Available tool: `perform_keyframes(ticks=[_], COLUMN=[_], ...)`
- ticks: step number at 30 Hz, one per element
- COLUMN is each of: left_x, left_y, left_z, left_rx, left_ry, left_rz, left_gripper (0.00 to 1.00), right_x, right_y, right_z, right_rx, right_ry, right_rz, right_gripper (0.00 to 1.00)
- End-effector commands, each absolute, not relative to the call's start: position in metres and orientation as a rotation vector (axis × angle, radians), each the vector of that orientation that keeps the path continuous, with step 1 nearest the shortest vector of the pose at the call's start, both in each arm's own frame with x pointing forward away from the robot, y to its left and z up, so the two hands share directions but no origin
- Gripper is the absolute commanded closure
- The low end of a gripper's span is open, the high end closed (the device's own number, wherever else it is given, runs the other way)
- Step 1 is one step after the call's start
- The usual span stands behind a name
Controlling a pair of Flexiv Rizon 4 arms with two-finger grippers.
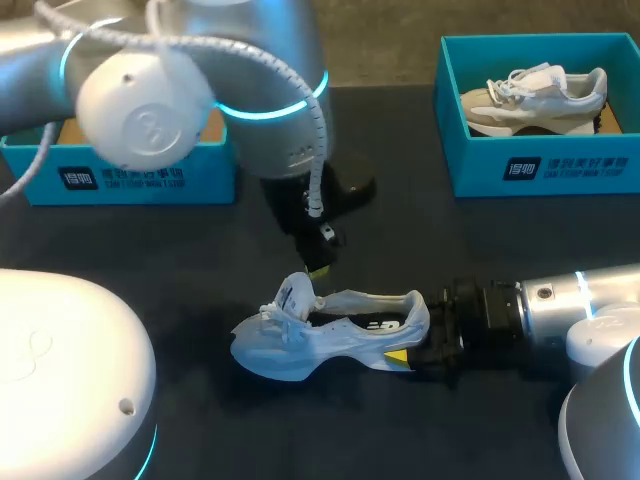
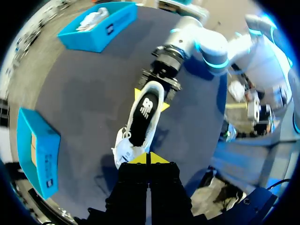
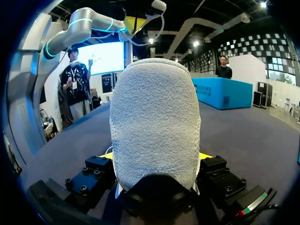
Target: Take the shoe out of the shoebox, open the shoe tongue, remove and reinsert the insole, then place the shoe into the shoebox
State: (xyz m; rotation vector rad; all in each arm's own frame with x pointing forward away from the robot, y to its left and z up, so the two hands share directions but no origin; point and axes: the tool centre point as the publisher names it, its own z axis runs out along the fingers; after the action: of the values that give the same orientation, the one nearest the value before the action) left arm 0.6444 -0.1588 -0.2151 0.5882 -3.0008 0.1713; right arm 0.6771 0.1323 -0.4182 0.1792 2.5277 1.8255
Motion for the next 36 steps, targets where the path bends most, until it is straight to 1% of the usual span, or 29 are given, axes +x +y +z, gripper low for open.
perform_keyframes(ticks=[1, 2, 6, 13, 24, 36], left_x=[0.648, 0.652, 0.663, 0.664, 0.661, 0.661], left_y=[-0.164, -0.166, -0.171, -0.179, -0.188, -0.188], left_z=[-0.214, -0.219, -0.239, -0.267, -0.295, -0.295], left_rx=[0.581, 0.441, 0.333, 0.137, 0.046, 0.046], left_ry=[-2.982, -2.990, -3.002, -2.993, -2.967, -2.967], left_rz=[0.004, 0.031, 0.118, 0.253, 0.306, 0.306], left_gripper=[1.00, 1.00, 1.00, 1.00, 1.00, 1.00], right_x=[0.676, 0.676, 0.676, 0.676, 0.676, 0.676], right_y=[0.133, 0.133, 0.133, 0.133, 0.133, 0.133], right_z=[-0.418, -0.418, -0.418, -0.418, -0.418, -0.418], right_rx=[0.180, 0.180, 0.180, 0.180, 0.180, 0.180], right_ry=[2.528, 2.528, 2.528, 2.528, 2.528, 2.528], right_rz=[1.822, 1.822, 1.822, 1.822, 1.822, 1.822], right_gripper=[1.00, 1.00, 1.00, 1.00, 1.00, 1.00])
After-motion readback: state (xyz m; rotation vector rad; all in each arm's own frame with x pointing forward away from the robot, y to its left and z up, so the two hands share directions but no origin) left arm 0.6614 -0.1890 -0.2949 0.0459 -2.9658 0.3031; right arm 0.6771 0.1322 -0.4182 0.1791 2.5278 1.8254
